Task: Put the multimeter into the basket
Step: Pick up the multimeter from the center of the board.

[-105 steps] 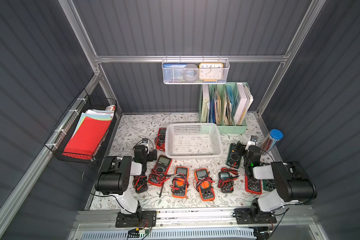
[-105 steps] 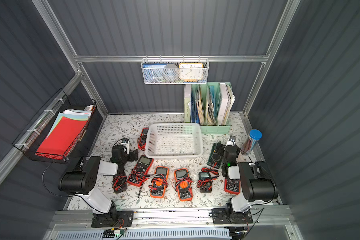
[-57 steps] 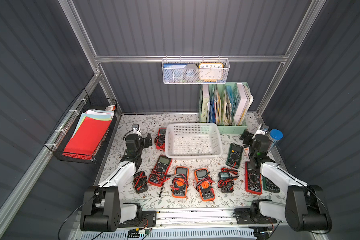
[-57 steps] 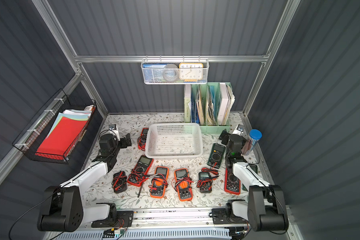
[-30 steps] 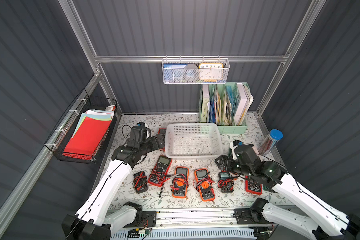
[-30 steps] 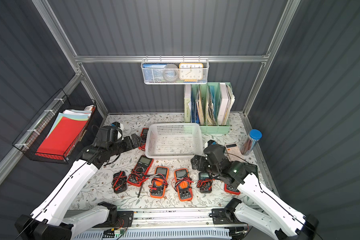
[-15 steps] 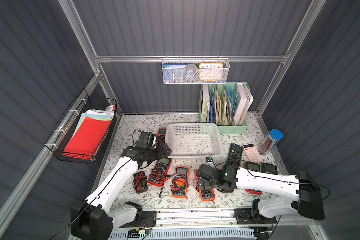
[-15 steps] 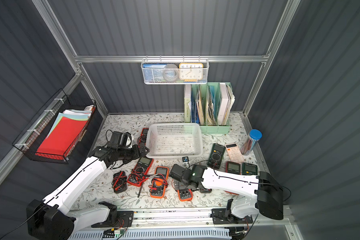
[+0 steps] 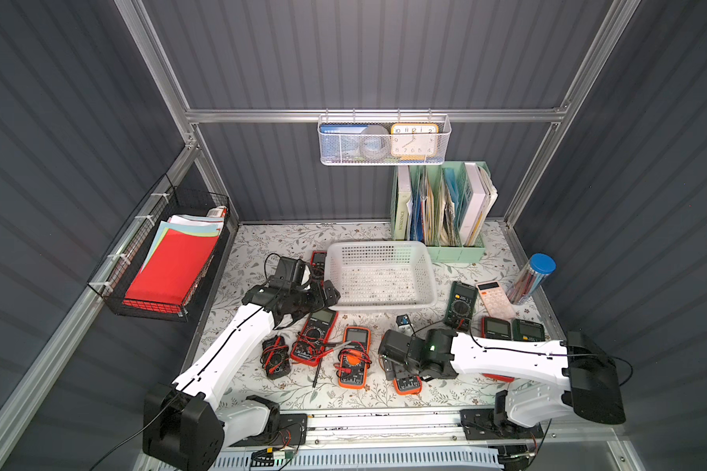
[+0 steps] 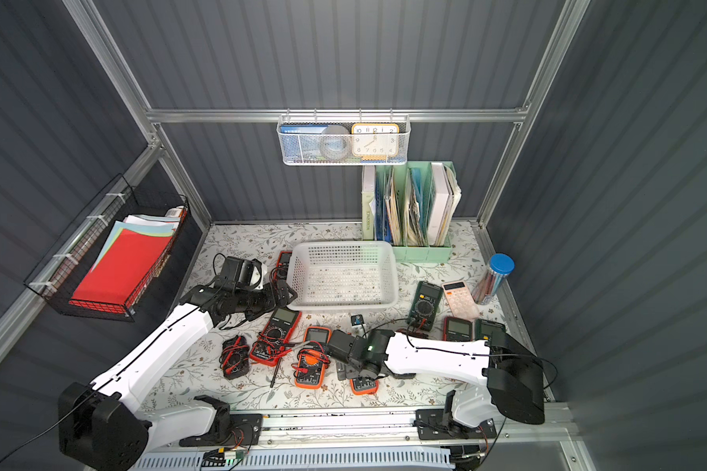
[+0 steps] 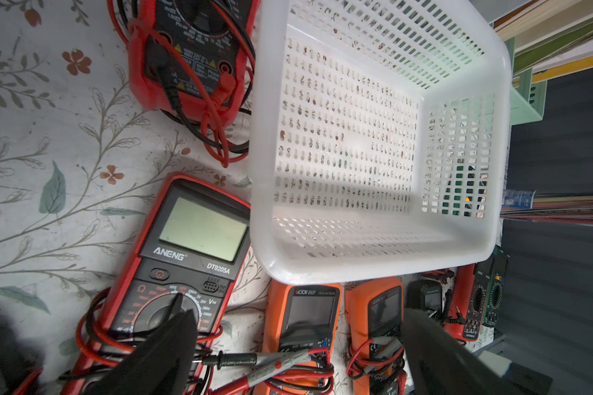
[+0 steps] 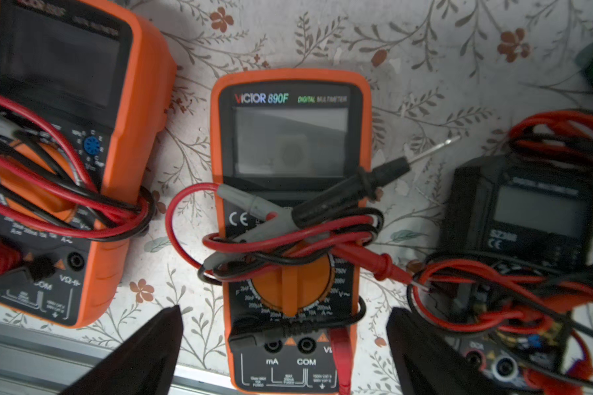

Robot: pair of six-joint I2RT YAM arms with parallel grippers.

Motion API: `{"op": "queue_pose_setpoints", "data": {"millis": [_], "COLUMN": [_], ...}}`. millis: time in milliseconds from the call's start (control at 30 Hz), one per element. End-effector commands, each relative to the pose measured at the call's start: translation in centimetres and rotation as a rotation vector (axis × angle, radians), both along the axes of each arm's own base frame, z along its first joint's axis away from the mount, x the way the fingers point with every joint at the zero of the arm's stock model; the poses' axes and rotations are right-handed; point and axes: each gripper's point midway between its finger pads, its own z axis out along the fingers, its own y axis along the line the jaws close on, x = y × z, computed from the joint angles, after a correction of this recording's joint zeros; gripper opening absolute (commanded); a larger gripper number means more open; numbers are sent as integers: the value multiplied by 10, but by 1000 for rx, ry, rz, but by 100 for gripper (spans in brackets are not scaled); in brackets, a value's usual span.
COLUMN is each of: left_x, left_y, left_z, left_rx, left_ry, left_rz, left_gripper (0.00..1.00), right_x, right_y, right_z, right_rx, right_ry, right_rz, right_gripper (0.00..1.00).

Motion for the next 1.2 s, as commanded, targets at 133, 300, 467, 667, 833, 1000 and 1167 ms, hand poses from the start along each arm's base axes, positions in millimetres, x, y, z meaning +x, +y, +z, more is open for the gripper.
{"op": "queue_pose_setpoints", "data": {"millis": [133,300,467,667,833,1000,1167], "left_x": [3,4,4,5,6,5,1], "left_y": [-4,-5,-6,-7,-9,-11,-18], "left_z": [3,1,1,2,2,3,11], "left_rx": [2,4,6,4,-1,-8,-49], "left_ry": [-15,-10,-12,-10,-5,-7,-11], "left_rz": [-30,-31,-32,-37,-41,-45,-62], "left_gripper": [99,99,99,99,99,99,99], "right_x": [-9,-10,-9,-7,-7,-10,-13], "right_y": [-9,-7,-3,1,4,5,-2], "right_z": [-15,-23,-32,-41,-52,-53,-31], "right_rx": [-6,-31,-44,-55,-81,-68,-16], "right_ry": [28,45,55,56,71,91,71], "right_rz": [-5,4,17,18,21,20,7], "right_gripper": [99,99,99,99,98,85,66]}}
